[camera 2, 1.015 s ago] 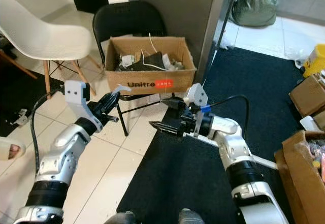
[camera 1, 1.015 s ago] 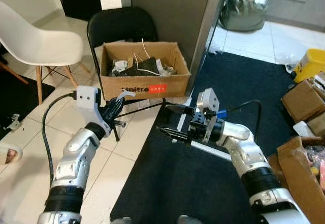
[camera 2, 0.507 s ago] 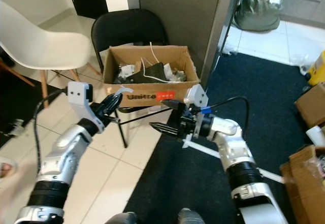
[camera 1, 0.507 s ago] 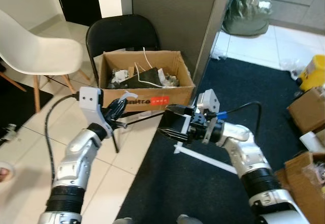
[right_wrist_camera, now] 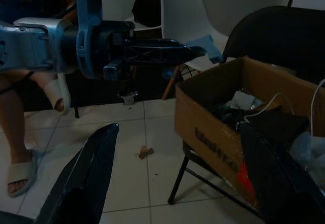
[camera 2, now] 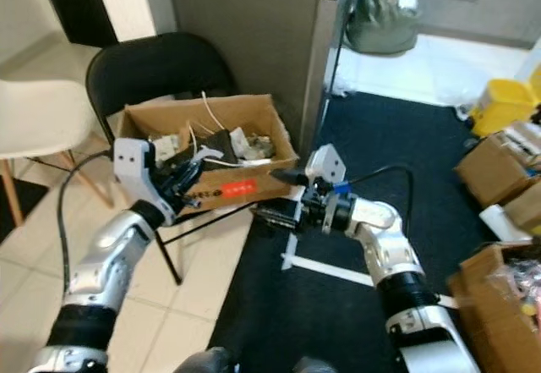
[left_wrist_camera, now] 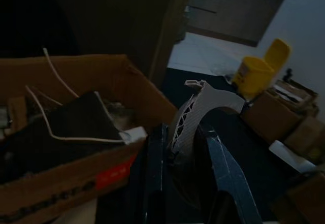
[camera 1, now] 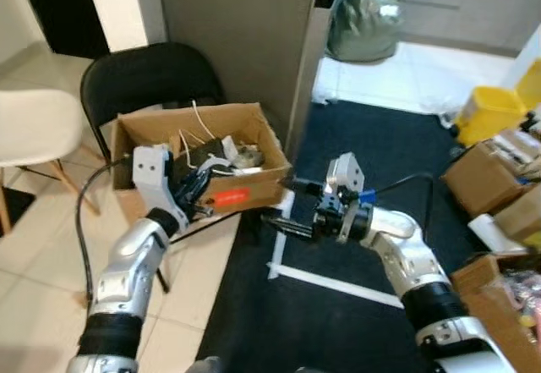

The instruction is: Picking trash to rubbish bin

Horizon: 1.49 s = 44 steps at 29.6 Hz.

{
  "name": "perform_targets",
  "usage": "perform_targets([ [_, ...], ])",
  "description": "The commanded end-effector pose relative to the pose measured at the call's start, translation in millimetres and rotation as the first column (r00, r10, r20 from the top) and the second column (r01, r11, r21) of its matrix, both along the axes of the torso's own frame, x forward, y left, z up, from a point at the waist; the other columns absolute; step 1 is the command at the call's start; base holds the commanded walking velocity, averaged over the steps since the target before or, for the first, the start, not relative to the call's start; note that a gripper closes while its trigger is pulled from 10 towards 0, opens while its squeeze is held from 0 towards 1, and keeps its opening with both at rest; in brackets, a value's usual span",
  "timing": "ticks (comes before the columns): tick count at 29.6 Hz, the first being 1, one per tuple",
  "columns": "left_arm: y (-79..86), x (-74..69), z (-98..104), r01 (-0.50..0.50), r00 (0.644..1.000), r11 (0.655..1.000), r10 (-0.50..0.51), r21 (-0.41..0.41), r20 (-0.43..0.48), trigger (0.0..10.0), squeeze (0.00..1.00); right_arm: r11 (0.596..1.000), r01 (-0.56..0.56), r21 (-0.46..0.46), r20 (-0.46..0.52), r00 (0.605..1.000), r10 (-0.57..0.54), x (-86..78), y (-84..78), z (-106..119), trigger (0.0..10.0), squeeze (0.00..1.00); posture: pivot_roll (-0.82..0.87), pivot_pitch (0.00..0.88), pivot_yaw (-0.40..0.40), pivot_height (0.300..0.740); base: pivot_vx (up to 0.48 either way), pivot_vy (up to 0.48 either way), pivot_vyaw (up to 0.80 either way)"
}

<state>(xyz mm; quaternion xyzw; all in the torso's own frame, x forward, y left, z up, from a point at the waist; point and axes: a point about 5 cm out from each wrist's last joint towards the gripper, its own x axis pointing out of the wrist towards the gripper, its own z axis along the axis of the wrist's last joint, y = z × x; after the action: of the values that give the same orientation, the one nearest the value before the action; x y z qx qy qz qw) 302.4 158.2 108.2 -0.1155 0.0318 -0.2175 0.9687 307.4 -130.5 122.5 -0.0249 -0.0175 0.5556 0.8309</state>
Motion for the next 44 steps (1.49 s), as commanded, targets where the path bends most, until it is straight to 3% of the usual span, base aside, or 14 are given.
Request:
perform_targets([
  [1, 0.0, -0.7, -2.0, 0.003, 1.000, 1.000, -0.003, 0.008, -0.011, 10.0, 0.00, 1.000, 0.005, -0.012, 0.007, 1.000, -0.005, -0.2, -3.1, -0.2, 10.0, 0.00, 0.04, 0.000, 0.009, 0.740, 0.337, 0.000, 0.00],
  [27, 8.3, -5.8, -3.9, 0.001, 1.000, 1.000, 0.000, 0.019, -0.020, 10.0, 0.00, 0.996, 0.000, -0.087, 0.036, 0.999, 0.003, 0.0, -14.2, 1.0, 10.0, 0.00, 0.04, 0.000, 0.014, 0.740, 0.332, 0.000, 0.00],
  [31, 14.9, -8.2, -5.7, -0.014, 0.999, 1.000, 0.015, 0.028, -0.029, 10.0, 0.00, 0.995, -0.002, -0.095, 0.038, 0.999, 0.005, -0.1, -14.4, 0.9, 10.0, 0.00, 0.04, 0.000, 0.014, 0.740, 0.321, 0.000, 0.00],
  [40, 58.1, -20.0, -10.7, -0.107, 0.992, 0.992, 0.111, 0.068, -0.066, 10.0, 0.00, 0.989, -0.011, -0.145, 0.056, 0.998, 0.019, 0.2, -18.3, 3.3, 10.0, 0.00, 0.05, 0.000, 0.013, 0.740, 0.308, 0.000, 0.00],
  [44, 69.3, -25.8, -15.2, -0.120, 0.988, 0.990, 0.126, 0.074, -0.092, 10.0, 0.00, 0.988, -0.016, -0.153, 0.057, 0.998, 0.025, 0.0, -18.3, 3.3, 10.0, 0.00, 0.05, 0.000, 0.013, 0.740, 0.292, 0.000, 0.00],
])
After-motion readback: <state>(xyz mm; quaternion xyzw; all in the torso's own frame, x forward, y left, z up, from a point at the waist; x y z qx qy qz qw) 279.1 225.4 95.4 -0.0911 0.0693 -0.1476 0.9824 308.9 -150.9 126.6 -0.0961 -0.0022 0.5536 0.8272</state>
